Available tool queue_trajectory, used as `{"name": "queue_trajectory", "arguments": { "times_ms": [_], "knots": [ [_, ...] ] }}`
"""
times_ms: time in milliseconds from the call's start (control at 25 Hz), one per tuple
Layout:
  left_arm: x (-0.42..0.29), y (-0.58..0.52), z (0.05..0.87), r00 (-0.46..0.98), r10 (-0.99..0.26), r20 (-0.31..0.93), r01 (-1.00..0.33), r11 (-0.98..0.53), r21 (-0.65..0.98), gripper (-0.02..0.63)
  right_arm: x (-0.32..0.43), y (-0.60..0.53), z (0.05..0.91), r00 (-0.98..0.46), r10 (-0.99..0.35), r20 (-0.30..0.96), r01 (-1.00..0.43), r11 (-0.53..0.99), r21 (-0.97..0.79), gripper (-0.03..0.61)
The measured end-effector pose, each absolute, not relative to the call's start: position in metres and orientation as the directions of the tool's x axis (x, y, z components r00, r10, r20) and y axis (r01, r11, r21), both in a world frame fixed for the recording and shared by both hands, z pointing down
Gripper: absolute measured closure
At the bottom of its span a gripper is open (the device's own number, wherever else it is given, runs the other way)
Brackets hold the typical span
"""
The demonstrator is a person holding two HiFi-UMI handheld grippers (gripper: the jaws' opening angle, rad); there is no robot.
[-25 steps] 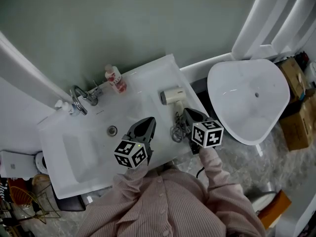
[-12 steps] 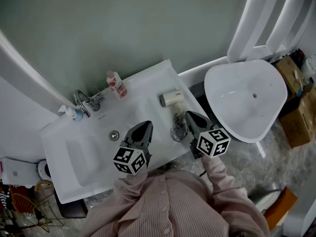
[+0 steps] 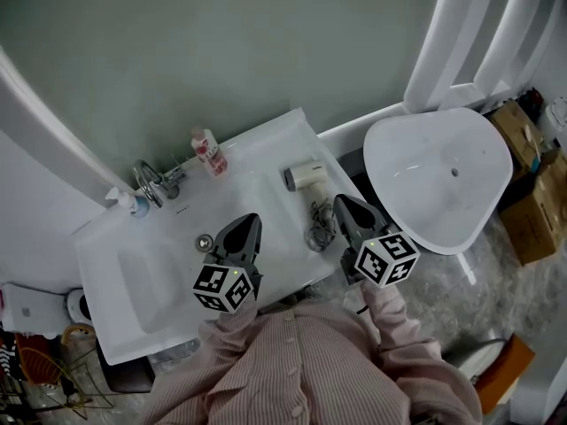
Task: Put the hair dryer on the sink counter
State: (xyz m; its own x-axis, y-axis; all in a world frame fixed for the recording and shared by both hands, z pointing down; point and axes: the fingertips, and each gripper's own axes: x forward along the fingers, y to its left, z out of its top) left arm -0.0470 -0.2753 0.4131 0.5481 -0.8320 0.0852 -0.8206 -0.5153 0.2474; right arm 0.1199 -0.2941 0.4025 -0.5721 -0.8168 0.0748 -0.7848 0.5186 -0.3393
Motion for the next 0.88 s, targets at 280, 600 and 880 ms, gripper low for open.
{"name": "queue_trajectory", "arguments": {
  "times_ms": [280,600,880],
  "knots": [
    [-0.055,-0.279,0.408,0.522,-0.850,0.077,-0.837,-0.493,0.236,0.612,0.124,-0.295,0.400,-0.552,-0.831,0.064,-0.800,0.507,-0.320,0.574],
    [-0.062,-0.283,0.412,0.496,-0.863,0.096,-0.854,-0.464,0.236,0.612,0.134,-0.299,0.403,-0.525,-0.849,0.068,-0.818,0.481,-0.316,0.574],
    [-0.064,-0.287,0.416,0.488,-0.866,0.111,-0.859,-0.454,0.238,0.612,0.138,-0.304,0.407,-0.514,-0.854,0.078,-0.825,0.468,-0.316,0.574]
  ]
}}
